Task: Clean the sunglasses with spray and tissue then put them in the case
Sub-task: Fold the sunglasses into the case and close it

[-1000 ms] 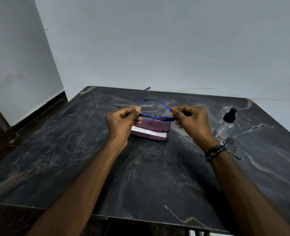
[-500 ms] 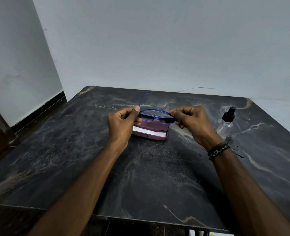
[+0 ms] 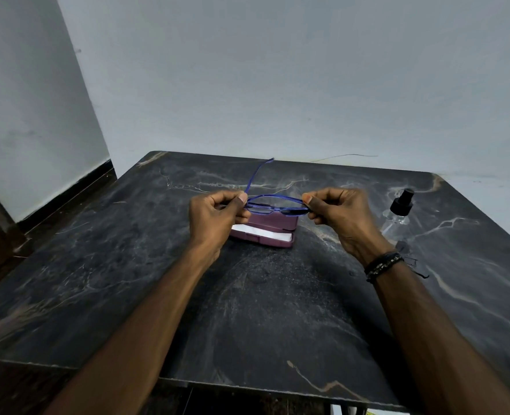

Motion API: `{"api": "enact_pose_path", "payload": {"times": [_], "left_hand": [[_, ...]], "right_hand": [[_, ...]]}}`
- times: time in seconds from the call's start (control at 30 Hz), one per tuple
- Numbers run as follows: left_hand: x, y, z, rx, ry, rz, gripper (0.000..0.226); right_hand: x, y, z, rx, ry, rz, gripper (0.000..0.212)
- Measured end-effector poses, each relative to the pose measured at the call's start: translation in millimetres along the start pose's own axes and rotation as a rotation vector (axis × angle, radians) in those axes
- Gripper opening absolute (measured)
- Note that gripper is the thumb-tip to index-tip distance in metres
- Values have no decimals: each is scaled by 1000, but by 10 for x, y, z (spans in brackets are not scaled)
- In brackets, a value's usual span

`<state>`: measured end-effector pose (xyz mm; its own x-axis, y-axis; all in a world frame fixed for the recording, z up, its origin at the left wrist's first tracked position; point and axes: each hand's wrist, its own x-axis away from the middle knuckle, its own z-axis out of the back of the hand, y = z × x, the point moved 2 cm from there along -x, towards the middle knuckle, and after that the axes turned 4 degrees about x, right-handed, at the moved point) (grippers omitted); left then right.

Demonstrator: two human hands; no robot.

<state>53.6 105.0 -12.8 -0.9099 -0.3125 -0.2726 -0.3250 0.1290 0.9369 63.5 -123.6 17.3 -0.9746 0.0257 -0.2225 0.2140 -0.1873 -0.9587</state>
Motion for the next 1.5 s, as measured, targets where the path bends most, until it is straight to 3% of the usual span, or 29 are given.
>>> {"api": "enact_pose_path", "payload": {"times": [0.27, 0.6, 0.77, 0.97, 1.13, 1.5], "left_hand": [[10, -6, -12, -101, -48, -53, 7], [-8, -10, -1, -276, -69, -93, 14], [-31, 20, 38, -315, -82, -97, 14], [-58, 71, 74, -341, -77, -124, 21], [-54, 84, 94, -370, -95, -137, 21], [-82, 92, 136, -412, -122, -205, 17]], "right_hand": [[12, 10, -21, -40, 50, -17, 9], [27, 36, -47, -111, 123, -29, 27], [46, 33, -92, -126, 82, -22, 19], [40, 60, -120, -98, -11, -24, 27], [38, 73, -150, -59, -76, -34, 8], [51, 14, -118, -51, -113, -25, 13]]}}
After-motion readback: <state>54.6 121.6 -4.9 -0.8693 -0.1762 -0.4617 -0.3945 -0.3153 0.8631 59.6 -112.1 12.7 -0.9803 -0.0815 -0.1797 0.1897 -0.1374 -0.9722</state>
